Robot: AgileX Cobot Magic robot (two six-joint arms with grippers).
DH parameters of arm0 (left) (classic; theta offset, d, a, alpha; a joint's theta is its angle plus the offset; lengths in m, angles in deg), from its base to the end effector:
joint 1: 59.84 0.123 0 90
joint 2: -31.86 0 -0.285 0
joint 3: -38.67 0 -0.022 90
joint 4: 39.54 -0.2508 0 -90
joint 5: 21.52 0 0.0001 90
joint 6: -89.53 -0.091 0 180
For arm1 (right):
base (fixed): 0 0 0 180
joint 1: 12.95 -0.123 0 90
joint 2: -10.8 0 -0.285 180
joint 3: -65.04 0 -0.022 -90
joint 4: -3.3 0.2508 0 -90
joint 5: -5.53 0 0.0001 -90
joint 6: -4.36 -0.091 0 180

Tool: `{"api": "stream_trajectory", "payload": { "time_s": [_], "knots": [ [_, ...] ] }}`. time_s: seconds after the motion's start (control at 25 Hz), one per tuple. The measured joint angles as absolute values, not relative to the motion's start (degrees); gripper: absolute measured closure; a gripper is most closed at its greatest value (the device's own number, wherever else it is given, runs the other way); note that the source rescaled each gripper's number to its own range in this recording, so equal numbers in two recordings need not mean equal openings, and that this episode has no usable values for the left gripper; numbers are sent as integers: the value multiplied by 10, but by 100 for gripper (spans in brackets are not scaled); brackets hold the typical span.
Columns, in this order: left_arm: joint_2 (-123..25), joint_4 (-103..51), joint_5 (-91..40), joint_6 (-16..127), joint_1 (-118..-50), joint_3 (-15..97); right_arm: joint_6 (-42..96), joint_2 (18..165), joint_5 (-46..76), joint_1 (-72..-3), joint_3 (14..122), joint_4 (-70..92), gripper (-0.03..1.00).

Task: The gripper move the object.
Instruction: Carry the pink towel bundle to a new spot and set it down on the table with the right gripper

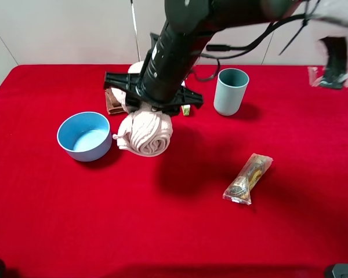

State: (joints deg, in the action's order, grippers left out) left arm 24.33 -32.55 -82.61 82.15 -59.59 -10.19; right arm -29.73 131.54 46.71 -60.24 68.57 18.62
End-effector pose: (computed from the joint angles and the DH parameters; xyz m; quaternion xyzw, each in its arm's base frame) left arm -0.0054 -0.0097 0.2759 0.0555 0.8514 -0.0263 0.5209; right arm 0.2686 0.3144 0.1901 -0.0303 0.9765 0.2008 0.0724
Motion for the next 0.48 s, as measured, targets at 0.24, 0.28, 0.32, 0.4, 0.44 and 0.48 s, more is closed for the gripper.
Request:
{"api": "stream_trajectory", "payload": {
  "time_s": [0.24,0.28,0.32,0.4,0.44,0.48],
  "knots": [
    [243,-332,-826,821,-596,-102,-319,1350,436,-602,686,181,97],
    [243,-334,-826,821,-596,-102,-323,1353,434,-602,685,180,97],
    [243,-335,-826,821,-596,-102,-328,1356,429,-602,682,179,97],
    [243,-335,-826,821,-596,-102,-334,1359,415,-602,673,179,97],
    [243,-336,-826,821,-596,-102,-334,1359,415,-602,673,179,97],
    [243,-336,-826,821,-596,-102,-338,1359,406,-602,664,180,97]
  ]
}}
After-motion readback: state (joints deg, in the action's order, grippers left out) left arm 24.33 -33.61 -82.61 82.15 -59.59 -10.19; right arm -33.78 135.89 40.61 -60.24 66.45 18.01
